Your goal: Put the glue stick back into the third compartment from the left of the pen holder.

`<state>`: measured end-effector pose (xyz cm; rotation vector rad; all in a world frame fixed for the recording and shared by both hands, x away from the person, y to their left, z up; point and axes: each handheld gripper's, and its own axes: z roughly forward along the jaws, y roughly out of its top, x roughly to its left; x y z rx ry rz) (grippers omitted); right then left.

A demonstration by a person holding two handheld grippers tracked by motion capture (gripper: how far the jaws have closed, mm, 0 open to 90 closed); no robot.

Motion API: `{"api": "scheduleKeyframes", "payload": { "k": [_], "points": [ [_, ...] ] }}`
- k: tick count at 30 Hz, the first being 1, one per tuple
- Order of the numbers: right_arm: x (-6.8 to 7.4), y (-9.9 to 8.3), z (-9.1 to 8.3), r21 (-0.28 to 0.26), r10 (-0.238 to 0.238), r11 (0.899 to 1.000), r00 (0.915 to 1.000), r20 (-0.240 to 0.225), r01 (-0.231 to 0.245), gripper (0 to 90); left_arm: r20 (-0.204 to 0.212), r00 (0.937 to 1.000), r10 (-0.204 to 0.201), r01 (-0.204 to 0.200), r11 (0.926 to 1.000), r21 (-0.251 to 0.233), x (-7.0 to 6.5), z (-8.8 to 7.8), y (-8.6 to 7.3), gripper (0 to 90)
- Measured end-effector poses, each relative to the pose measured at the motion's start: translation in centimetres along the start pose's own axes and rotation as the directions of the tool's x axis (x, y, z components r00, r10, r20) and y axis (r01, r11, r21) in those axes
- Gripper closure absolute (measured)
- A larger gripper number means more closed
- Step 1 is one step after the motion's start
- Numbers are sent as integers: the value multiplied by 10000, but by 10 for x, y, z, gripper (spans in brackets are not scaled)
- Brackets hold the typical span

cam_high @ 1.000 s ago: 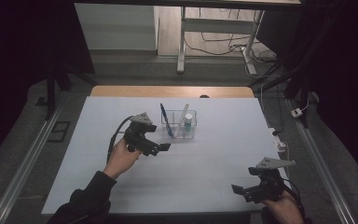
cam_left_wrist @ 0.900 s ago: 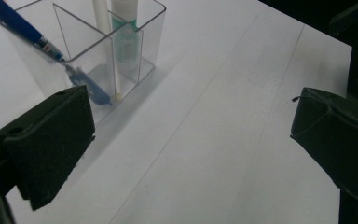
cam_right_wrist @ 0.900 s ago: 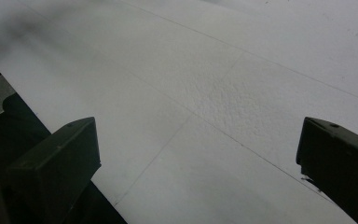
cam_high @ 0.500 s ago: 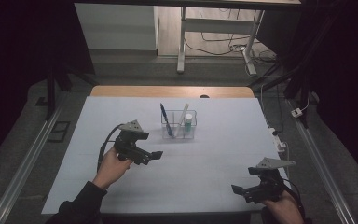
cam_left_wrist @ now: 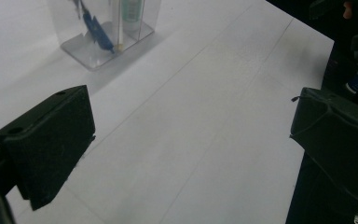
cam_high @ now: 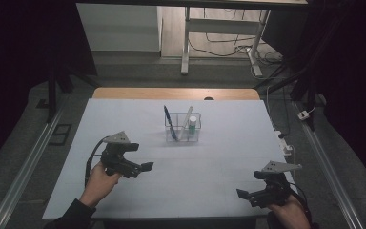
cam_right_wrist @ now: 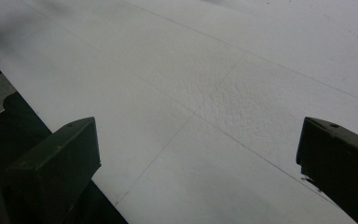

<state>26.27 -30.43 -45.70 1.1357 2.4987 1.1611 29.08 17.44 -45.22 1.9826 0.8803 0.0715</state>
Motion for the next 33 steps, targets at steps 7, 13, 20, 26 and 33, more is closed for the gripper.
{"api": "scheduleKeyframes", "payload": {
  "k": [7, 13, 20, 26, 33],
  "points": [
    [0, 0, 0, 44, -29, 10000, 10000, 66, 29, 0, -200, 9993, -305, 301, 9994, -189, -1, -18, -17, 0],
    [1, 0, 0, 59, -48, 10000, 9999, 90, 47, 0, -473, 9974, -549, 532, 9979, -367, -1, -34, -32, 0],
    [1, 0, 0, 67, -49, 10000, 9999, 102, 49, 0, -779, 9936, -816, 772, 9953, -582, -1, -51, -47, 0],
    [1, 0, 0, 61, -43, 10000, 9999, 103, 43, 0, -1055, 9886, -1076, 1004, 9924, -716, -1, -64, -60, 0],
    [1, 0, 0, 57, -37, 10000, 9999, 114, 36, 0, -1305, 9815, -1402, 1299, 9879, -846, 0, -78, -75, 0]
  ]
}}
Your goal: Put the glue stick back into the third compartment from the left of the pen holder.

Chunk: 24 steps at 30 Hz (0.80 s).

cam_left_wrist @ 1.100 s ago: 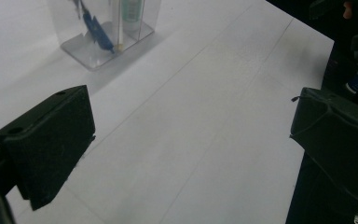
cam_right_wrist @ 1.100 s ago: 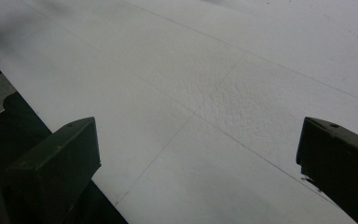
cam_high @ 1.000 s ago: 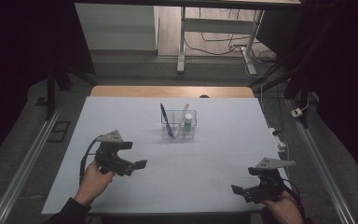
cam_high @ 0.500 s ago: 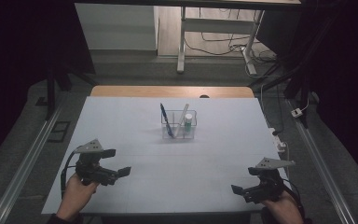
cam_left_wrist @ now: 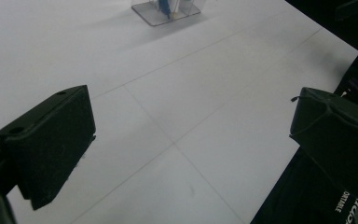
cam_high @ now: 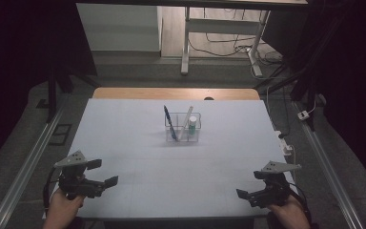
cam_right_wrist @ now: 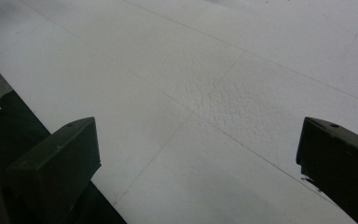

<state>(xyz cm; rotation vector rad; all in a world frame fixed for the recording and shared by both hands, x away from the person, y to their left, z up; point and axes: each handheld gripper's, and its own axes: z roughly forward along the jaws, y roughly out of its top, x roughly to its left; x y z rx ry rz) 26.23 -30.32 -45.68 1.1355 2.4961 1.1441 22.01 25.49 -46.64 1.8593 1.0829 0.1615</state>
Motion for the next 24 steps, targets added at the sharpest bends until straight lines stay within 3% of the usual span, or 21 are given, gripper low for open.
{"api": "scheduleKeyframes", "payload": {
  "k": [13, 24],
  "points": [
    [0, 0, 0, 10, -11, 10000, 10000, 8, 11, 0, -444, 9984, -360, 358, 9993, -59, 1, -19, -22, 0],
    [1, 1, 1, 54, -14, 10000, 10000, 23, 14, 0, -1021, 9936, -491, 516, 9984, 216, 0, -29, -37, 0]
  ]
}}
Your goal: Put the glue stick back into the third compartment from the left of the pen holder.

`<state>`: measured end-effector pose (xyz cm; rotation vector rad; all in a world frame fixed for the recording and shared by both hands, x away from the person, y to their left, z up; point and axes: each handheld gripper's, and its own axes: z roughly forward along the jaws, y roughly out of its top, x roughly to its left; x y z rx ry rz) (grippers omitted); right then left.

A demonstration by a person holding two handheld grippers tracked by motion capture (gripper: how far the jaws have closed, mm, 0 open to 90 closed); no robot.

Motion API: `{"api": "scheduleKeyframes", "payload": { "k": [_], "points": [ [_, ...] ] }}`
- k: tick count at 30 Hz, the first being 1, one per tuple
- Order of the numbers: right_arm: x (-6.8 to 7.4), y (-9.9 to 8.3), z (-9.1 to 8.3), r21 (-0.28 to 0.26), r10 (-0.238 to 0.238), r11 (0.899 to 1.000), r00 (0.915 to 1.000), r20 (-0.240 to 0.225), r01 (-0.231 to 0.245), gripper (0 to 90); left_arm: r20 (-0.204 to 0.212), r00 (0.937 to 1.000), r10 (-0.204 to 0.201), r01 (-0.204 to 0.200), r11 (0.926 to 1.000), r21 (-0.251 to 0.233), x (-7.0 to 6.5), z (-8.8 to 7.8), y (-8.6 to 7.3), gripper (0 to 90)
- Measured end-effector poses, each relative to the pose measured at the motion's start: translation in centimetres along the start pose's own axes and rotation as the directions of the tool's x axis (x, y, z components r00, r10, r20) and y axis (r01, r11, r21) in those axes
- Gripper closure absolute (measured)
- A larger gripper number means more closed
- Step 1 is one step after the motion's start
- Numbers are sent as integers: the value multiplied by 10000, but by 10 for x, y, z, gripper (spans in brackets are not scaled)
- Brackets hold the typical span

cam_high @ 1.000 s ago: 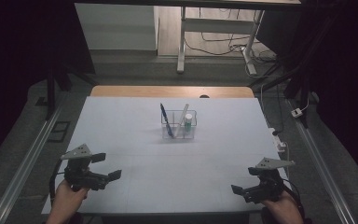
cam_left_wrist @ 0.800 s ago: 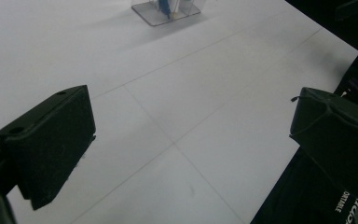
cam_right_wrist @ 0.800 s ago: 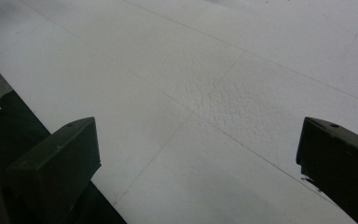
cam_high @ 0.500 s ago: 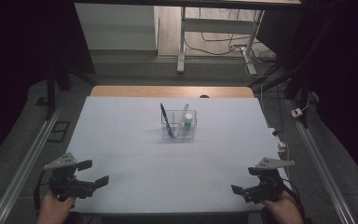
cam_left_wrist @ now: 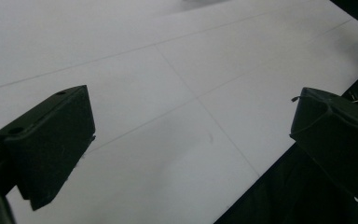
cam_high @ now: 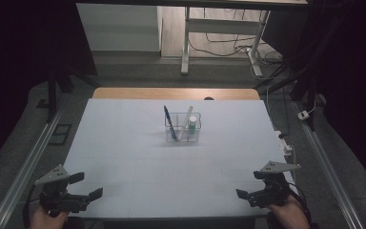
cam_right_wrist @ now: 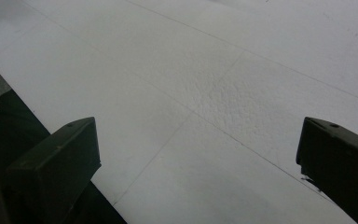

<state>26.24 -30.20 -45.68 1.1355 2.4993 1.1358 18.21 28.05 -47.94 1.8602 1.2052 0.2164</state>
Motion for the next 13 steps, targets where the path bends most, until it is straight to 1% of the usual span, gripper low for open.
{"api": "scheduleKeyframes", "payload": {
  "k": [4, 7, 10, 13],
  "points": [
    [0, 0, 0, -4, 7, 10000, 10000, 8, -7, 0, -430, 9990, 154, -140, 9994, 311, -2, -1, -2, 0],
    [0, 0, 0, 8, 7, 10000, 10000, 25, -7, 0, -720, 9970, 267, -218, 9975, 669, -4, 0, -3, 0],
    [0, 0, 0, 6, 5, 10000, 10000, 25, -5, 0, -738, 9971, 193, -136, 9969, 771, -4, 0, -3, 0],
    [0, 0, 0, 31, -16, 10000, 10000, 55, 16, 0, -660, 9978, 23, 26, 9973, 735, -2, 0, -2, 0]
  ]
}}
